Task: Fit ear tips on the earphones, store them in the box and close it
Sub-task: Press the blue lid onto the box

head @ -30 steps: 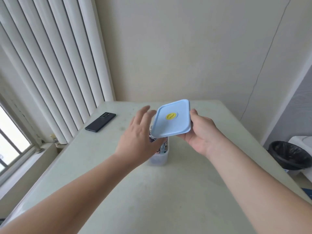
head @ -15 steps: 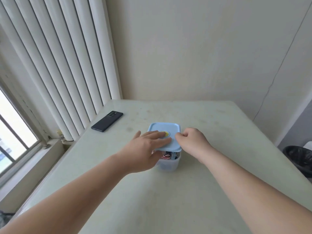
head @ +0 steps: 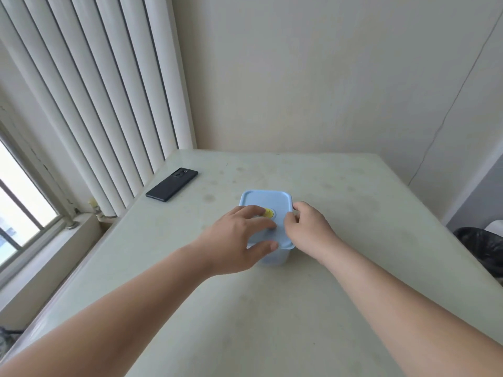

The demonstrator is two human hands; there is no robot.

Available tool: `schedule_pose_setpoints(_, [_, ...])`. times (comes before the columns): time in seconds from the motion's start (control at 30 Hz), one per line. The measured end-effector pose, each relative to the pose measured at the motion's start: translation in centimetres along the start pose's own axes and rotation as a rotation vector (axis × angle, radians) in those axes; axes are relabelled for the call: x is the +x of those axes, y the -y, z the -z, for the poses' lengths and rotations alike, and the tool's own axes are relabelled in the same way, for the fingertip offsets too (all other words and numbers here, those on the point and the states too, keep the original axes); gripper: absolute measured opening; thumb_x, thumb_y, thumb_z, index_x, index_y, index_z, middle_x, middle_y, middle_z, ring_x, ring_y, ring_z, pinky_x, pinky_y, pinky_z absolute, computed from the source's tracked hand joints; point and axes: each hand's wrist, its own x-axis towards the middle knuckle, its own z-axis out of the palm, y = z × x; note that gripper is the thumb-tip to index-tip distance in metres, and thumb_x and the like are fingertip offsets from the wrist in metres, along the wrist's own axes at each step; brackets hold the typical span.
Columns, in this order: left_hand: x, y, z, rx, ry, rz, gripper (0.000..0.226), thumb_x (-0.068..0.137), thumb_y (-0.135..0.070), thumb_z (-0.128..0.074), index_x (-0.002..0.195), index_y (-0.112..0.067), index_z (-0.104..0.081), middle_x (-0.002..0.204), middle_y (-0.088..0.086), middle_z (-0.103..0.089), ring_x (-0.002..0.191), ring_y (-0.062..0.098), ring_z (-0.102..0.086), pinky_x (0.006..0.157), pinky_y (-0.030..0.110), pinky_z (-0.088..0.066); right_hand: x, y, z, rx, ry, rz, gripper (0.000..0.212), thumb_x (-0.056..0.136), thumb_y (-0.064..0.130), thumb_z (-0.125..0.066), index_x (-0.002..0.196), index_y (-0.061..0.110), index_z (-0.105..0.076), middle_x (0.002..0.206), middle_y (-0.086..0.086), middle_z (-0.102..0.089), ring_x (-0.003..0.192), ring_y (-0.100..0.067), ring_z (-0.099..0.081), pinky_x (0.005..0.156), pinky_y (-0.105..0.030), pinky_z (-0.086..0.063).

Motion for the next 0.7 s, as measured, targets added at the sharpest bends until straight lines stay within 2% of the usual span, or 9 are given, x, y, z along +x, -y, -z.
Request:
schedule_pose_setpoints(0.07, [0.0,0.2,-0.2,0.000,0.005,0.000,0.045,0.098,-0.055,-0.058,0.137,-0.034,-0.062,0.153,-0.010,-0.050,0.140,0.018,-0.047,0.112,0.034,-0.042,-0.2,-0.3,-0.3,-0.004,-0.008,0.010,0.022,0.100,0.027,-0.042,0.098,0.012,-0.057,0.085,-0.003,-0.061,0.074,-0.022,-0.057,0.066,-0.034,-0.046])
schedule_pose_setpoints(0.2, [-0.1,0.5,-0.3,0.009,0.025,0.003,0.047,0.098,-0.059,-0.055,0.138,-0.036,-0.061,0.155,-0.011,-0.049,0.138,0.017,-0.050,0.110,0.032,-0.043,-0.1,-0.8,-0.7,0.124,0.010,-0.049,0.022,0.096,0.035,-0.042,0.107,0.027,-0.059,0.095,-0.002,-0.070,0.085,-0.023,-0.067,0.075,-0.038,-0.055])
schedule_pose_setpoints(0.33, [-0.2,0.7,-0.4,0.018,0.039,0.010,0.061,0.092,-0.071,-0.041,0.137,-0.036,-0.063,0.155,-0.012,-0.050,0.133,0.019,-0.053,0.110,0.032,-0.043,-0.2,-1.1,-1.2,0.186,-0.042,-0.057,0.025,0.097,0.031,-0.044,0.114,0.028,-0.063,0.093,0.001,-0.069,0.076,-0.017,-0.064,0.062,-0.029,-0.048])
schedule_pose_setpoints(0.43, [-0.1,0.7,-0.8,0.030,0.030,0.025,0.065,0.090,-0.073,-0.038,0.137,-0.035,-0.064,0.154,-0.011,-0.051,0.135,0.021,-0.052,0.111,0.026,-0.036,0.1,-0.9,-1.1,0.260,-0.075,-0.091,0.025,0.096,0.029,-0.047,0.110,0.029,-0.068,0.088,0.005,-0.069,0.072,-0.015,-0.062,0.059,-0.025,-0.045])
schedule_pose_setpoints(0.53, [0.4,0.4,-1.2,0.056,-0.005,0.016,0.062,0.094,-0.069,-0.043,0.135,-0.030,-0.066,0.153,-0.005,-0.053,0.139,0.022,-0.050,0.111,0.021,-0.029,0.8,-0.8,-1.1,0.335,-0.014,-0.159,0.032,0.097,0.036,-0.048,0.123,0.033,-0.067,0.105,0.007,-0.072,0.082,-0.014,-0.066,0.062,-0.027,-0.049])
schedule_pose_setpoints(0.6, [0.9,0.3,-1.0,0.064,-0.004,0.026,0.052,0.098,-0.060,-0.056,0.137,-0.028,-0.065,0.155,-0.004,-0.052,0.140,0.020,-0.047,0.109,0.017,-0.023,1.2,-0.6,-1.2,0.373,-0.007,-0.175,0.030,0.098,0.039,-0.049,0.116,0.030,-0.070,0.101,0.005,-0.074,0.083,-0.018,-0.068,0.073,-0.040,-0.060])
schedule_pose_setpoints(0.63, [1.2,0.1,-0.9,0.071,-0.001,0.028,0.047,0.099,-0.054,-0.060,0.137,-0.027,-0.065,0.156,-0.004,-0.051,0.141,0.019,-0.046,0.108,0.016,-0.022,1.3,-0.6,-1.1,0.392,-0.027,-0.171,0.028,0.097,0.039,-0.050,0.106,0.024,-0.072,0.094,0.002,-0.074,0.079,-0.019,-0.067,0.077,-0.045,-0.060])
schedule_pose_setpoints(0.7, [1.5,0.1,-0.8,0.060,0.017,0.035,0.045,0.100,-0.050,-0.062,0.137,-0.026,-0.065,0.156,-0.004,-0.050,0.140,0.020,-0.047,0.110,0.018,-0.024,1.4,-0.9,-1.4,0.410,-0.050,-0.188,0.032,0.098,0.041,-0.052,0.095,0.016,-0.073,0.088,-0.008,-0.073,0.073,-0.022,-0.062,0.075,-0.044,-0.059])
